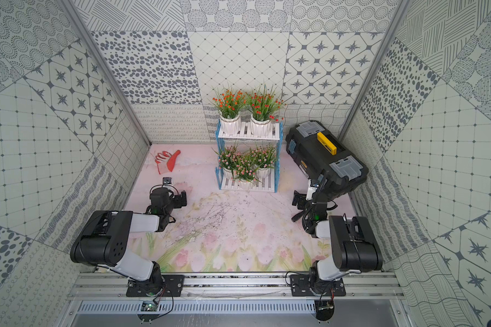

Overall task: Place the baby's breath potted plants on the rack by color
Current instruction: Reset both arms

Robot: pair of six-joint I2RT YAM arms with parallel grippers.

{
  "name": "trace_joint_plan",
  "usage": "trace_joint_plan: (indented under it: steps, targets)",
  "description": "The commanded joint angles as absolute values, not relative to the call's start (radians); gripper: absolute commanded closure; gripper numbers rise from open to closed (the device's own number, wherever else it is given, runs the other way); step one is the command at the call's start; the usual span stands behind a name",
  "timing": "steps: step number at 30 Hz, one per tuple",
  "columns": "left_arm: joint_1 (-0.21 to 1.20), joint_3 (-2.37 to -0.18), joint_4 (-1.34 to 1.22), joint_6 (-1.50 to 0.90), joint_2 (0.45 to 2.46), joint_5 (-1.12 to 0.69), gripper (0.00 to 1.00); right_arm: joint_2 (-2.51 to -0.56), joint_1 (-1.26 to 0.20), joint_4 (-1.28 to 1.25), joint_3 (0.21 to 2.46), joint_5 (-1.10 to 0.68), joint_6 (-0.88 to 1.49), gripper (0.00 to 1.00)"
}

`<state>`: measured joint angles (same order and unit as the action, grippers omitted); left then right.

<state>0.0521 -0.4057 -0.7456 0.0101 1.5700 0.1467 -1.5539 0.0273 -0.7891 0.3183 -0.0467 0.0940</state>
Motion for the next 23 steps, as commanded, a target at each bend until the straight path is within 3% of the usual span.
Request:
trace_joint_plan:
  steps: [1,3,4,23]
  targets:
    - [0.061,-0.401,-0.872,0.019,1.575,0.187,0.02,-1.54,0.006,-0.782,0.425,-0.044,0.055,0.02]
    - [0.041,-0.41,-0.847,0.0,1.574,0.171,0.02,-1.574,-0.033,-0.889,0.406,0.012,0.032,0.02]
    - [0.034,-0.411,-0.842,-0.005,1.573,0.161,0.02,-1.548,-0.031,-0.799,0.427,0.002,0.024,0.02]
    - [0.033,-0.41,-0.843,-0.005,1.573,0.161,0.02,-1.557,-0.023,-0.814,0.428,-0.015,0.028,0.02]
